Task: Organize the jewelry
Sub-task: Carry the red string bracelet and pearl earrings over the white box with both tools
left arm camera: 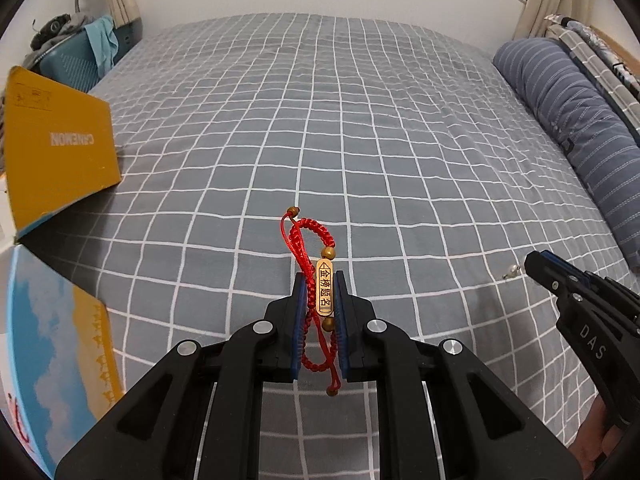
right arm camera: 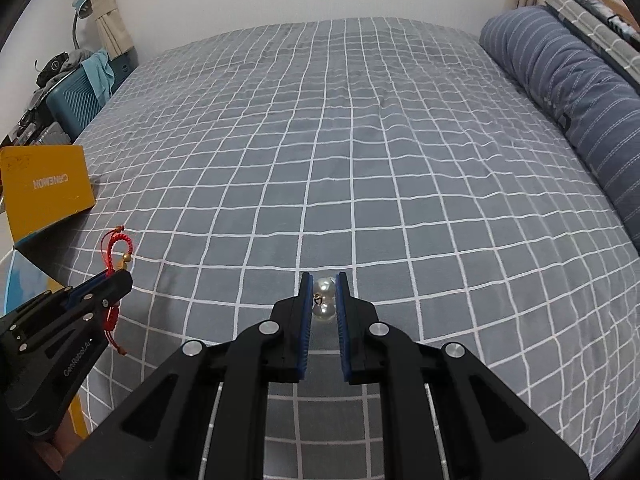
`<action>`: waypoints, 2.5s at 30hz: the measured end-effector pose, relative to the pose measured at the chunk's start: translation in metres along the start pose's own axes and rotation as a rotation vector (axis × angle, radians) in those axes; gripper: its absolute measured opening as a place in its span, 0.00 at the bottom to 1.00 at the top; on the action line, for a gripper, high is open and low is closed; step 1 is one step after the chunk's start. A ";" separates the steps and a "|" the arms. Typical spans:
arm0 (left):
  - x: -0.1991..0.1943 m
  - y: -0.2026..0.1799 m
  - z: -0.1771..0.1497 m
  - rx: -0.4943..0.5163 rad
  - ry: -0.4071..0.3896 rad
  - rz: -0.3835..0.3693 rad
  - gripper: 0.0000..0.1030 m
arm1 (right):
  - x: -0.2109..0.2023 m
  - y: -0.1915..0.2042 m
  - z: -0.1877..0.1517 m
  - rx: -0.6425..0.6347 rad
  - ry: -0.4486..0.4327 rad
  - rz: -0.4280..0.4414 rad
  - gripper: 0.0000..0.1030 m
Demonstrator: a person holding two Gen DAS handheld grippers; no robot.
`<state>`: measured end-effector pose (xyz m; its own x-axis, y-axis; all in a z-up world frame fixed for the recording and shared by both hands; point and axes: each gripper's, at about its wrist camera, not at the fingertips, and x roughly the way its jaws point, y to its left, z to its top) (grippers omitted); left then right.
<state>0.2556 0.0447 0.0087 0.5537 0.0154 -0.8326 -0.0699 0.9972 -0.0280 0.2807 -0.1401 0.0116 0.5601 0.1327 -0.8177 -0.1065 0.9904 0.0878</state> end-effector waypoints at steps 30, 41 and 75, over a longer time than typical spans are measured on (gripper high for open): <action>-0.126 0.056 -0.038 -0.051 -0.087 0.031 0.12 | -0.117 0.070 -0.021 -0.071 -0.098 0.019 0.11; -0.169 0.089 -0.052 -0.071 -0.126 0.075 0.12 | -0.156 0.114 -0.030 -0.122 -0.143 0.067 0.10; -0.173 0.150 -0.070 -0.121 -0.103 0.138 0.12 | 0.024 0.092 -0.078 -0.141 0.370 -0.017 0.10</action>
<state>0.0911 0.1863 0.1097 0.6130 0.1650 -0.7726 -0.2471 0.9689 0.0109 0.2201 -0.0483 -0.0448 0.2312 0.0683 -0.9705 -0.2265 0.9739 0.0146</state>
